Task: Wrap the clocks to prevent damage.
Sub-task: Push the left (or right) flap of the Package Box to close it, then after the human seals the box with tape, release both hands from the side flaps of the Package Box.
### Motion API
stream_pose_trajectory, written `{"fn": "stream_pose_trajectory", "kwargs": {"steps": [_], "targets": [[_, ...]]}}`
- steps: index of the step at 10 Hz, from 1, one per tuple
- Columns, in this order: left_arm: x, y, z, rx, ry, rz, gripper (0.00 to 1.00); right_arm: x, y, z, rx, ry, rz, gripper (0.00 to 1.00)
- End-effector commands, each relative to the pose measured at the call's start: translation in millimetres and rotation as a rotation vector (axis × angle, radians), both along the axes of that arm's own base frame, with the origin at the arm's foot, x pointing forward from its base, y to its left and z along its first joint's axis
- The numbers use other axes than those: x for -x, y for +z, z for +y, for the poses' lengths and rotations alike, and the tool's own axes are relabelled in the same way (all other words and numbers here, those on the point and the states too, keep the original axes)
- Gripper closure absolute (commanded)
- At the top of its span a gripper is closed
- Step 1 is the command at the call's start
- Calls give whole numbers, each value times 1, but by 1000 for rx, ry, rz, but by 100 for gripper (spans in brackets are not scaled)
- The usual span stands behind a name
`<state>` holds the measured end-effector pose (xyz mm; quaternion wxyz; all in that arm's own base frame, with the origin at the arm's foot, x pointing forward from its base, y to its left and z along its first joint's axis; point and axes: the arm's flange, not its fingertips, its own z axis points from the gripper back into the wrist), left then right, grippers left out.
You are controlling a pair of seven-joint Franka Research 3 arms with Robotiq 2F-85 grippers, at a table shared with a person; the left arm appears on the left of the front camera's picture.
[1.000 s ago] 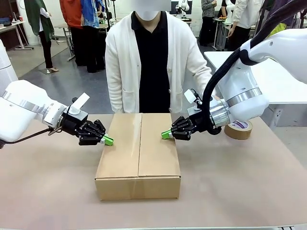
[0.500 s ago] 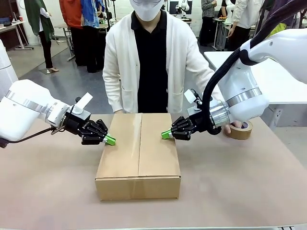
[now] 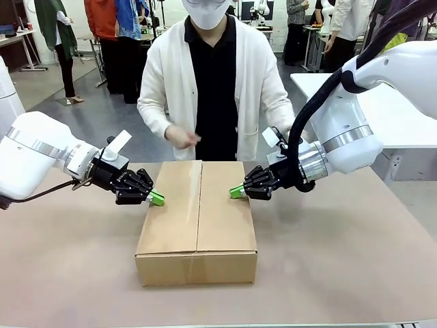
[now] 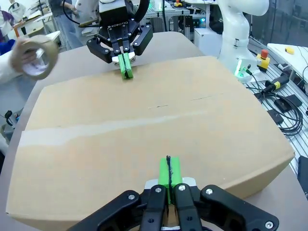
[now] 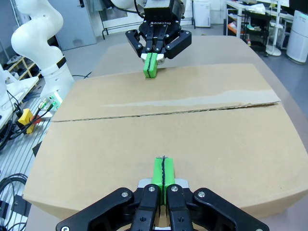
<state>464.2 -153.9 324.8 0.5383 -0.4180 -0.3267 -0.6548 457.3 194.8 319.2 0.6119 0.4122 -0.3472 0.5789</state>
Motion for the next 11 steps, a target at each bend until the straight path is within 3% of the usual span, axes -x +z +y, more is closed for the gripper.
{"fn": "stream_pose_trajectory", "kwargs": {"steps": [1,11], "targets": [[1,-4,0,-5,1,-7,100,1,-5,0,3,-11,4,99],[1,-4,0,-5,1,-7,100,1,-5,0,3,-11,4,99]]}}
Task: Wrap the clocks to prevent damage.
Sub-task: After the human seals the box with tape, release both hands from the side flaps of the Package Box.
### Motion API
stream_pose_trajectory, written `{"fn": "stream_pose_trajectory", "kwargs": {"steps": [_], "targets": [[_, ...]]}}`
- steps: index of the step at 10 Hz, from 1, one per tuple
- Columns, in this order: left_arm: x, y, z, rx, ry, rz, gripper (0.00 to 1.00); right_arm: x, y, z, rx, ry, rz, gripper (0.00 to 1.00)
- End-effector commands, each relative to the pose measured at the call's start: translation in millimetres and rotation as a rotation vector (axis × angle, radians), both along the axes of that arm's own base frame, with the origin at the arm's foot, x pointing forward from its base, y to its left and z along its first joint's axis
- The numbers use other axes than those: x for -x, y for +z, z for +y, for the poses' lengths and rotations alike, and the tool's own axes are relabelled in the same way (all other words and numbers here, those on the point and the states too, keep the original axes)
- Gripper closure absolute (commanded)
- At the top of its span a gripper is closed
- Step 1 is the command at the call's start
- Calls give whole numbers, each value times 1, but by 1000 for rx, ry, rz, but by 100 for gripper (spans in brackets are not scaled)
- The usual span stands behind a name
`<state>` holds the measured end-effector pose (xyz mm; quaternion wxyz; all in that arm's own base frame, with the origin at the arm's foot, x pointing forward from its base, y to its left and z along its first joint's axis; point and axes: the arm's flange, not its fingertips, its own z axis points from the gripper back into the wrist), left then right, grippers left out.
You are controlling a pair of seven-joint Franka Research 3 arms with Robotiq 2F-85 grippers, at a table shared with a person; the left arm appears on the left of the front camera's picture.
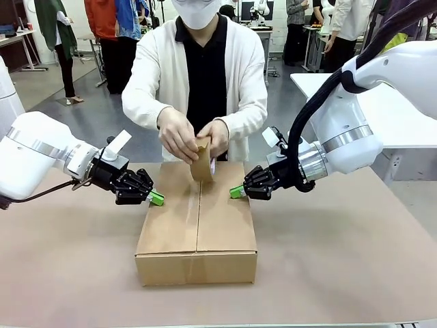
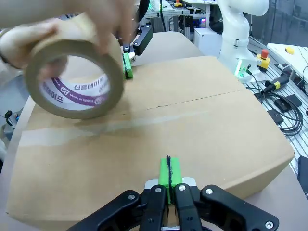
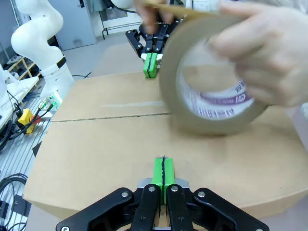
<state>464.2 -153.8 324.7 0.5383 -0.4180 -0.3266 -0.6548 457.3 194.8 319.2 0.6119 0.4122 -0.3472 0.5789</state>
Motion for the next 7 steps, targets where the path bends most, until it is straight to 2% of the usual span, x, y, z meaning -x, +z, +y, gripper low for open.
{"fn": "stream_pose_trajectory", "kwargs": {"steps": [1,7], "targets": [[1,-4,0,-5,1,-7,100,1,-5,0,3,-11,4,99],[1,-4,0,-5,1,-7,100,1,-5,0,3,-11,4,99]]}}
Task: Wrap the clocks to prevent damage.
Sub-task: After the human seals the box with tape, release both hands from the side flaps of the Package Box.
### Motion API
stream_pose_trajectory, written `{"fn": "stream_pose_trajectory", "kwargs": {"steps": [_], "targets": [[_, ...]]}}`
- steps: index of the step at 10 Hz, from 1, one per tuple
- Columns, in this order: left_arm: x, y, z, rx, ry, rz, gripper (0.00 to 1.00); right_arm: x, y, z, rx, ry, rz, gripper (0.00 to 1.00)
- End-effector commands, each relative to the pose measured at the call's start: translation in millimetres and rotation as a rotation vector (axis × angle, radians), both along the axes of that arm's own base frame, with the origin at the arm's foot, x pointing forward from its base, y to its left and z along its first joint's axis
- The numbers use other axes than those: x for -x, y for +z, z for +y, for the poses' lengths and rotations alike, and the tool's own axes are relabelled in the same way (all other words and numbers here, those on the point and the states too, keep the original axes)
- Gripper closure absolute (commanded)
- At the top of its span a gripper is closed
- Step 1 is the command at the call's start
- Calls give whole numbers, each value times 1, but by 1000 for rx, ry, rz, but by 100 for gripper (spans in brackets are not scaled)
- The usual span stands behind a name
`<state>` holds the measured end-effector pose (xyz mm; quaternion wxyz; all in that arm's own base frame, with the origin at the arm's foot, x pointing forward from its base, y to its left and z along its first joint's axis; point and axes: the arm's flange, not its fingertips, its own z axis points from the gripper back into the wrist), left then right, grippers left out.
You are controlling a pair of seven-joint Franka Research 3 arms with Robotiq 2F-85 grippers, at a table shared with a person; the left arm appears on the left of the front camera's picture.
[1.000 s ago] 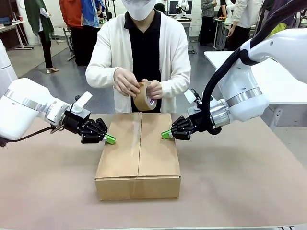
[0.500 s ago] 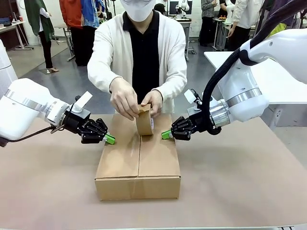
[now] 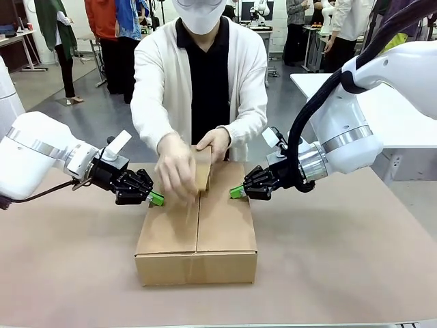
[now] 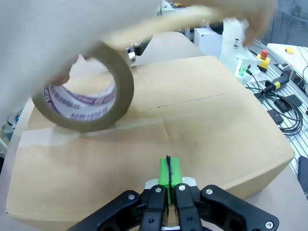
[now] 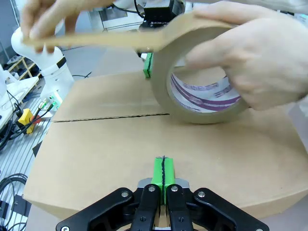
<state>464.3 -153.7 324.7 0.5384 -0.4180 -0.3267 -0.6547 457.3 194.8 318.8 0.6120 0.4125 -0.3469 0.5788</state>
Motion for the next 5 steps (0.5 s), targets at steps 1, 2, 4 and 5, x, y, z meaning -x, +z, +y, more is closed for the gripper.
{"fn": "stream_pose_trajectory", "kwargs": {"steps": [1,2,4,5], "targets": [[1,-4,0,-5,0,-7,100,1,-5,0,3,-11,4,99],[1,-4,0,-5,0,-7,100,1,-5,0,3,-11,4,99],[1,-4,0,-5,0,-7,100,1,-5,0,3,-11,4,99],[1,-4,0,-5,0,-7,100,1,-5,0,3,-11,4,99]]}}
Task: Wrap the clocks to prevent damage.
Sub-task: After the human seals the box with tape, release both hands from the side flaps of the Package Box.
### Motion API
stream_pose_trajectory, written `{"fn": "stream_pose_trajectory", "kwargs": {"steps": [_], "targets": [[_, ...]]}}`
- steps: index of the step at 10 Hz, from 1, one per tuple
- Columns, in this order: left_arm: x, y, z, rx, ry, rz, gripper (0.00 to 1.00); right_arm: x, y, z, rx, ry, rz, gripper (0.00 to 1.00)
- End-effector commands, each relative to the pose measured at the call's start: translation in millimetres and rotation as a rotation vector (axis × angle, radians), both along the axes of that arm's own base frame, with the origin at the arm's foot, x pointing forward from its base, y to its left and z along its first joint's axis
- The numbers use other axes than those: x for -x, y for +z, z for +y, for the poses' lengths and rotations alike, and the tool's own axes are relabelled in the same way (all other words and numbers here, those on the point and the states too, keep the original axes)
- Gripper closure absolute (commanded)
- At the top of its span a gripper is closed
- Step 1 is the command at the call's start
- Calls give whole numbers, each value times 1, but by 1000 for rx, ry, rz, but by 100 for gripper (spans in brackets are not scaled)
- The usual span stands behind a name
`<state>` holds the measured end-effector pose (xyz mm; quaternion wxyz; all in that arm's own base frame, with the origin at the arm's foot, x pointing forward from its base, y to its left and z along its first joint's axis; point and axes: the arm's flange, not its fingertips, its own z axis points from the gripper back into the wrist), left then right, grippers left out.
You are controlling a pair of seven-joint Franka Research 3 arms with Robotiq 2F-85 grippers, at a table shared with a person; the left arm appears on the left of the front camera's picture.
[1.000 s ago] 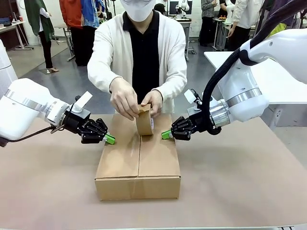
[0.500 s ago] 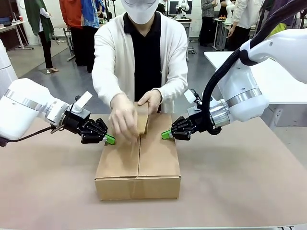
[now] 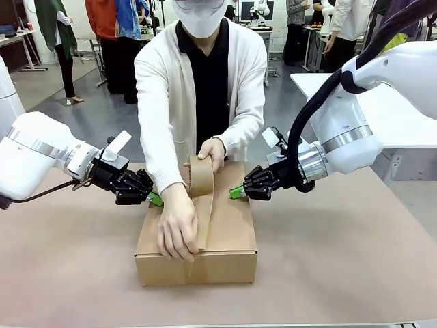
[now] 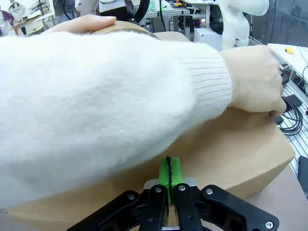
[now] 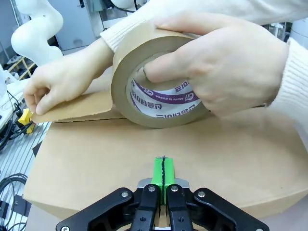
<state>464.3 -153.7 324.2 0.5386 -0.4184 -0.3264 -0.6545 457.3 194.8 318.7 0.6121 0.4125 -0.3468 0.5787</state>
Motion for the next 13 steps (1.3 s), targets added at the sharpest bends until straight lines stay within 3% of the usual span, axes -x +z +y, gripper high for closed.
{"fn": "stream_pose_trajectory", "kwargs": {"steps": [1,13], "targets": [[1,-4,0,-5,0,-8,100,1,-5,0,3,-11,3,99],[1,-4,0,-5,0,-8,100,1,-5,0,3,-11,3,99]]}}
